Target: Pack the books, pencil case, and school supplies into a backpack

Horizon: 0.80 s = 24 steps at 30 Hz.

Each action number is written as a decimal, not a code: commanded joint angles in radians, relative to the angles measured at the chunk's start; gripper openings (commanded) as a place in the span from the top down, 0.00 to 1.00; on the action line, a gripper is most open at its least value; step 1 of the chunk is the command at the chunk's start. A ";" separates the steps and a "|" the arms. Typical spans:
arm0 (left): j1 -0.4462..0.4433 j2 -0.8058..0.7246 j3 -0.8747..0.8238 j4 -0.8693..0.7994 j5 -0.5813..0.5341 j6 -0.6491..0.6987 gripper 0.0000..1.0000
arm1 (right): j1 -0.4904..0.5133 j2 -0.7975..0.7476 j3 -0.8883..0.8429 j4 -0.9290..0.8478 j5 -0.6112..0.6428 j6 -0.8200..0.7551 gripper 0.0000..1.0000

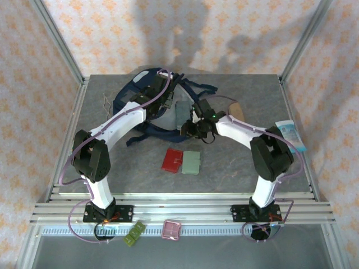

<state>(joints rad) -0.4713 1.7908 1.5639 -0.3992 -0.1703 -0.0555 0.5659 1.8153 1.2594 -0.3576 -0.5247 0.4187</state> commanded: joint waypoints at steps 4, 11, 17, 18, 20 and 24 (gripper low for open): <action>0.000 -0.065 -0.013 0.054 -0.028 -0.027 1.00 | -0.067 0.140 0.159 0.050 0.055 0.076 0.74; -0.007 -0.069 -0.027 0.065 -0.027 -0.030 1.00 | -0.102 0.211 0.249 0.101 0.179 0.108 0.67; -0.016 -0.068 -0.022 0.058 -0.031 -0.030 1.00 | -0.107 0.202 0.241 0.171 0.199 0.180 0.52; -0.016 -0.070 -0.024 0.058 -0.030 -0.030 1.00 | -0.107 0.196 0.215 0.216 0.178 0.195 0.53; -0.018 -0.071 -0.025 0.059 -0.031 -0.029 1.00 | -0.107 0.204 0.206 0.267 0.117 0.213 0.52; -0.020 -0.065 -0.018 0.054 -0.029 -0.026 1.00 | -0.105 0.261 0.283 0.263 0.135 0.213 0.52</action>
<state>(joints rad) -0.4843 1.7824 1.5360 -0.3740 -0.1642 -0.0738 0.4637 2.0445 1.4899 -0.1749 -0.4004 0.6106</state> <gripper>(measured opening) 0.054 0.482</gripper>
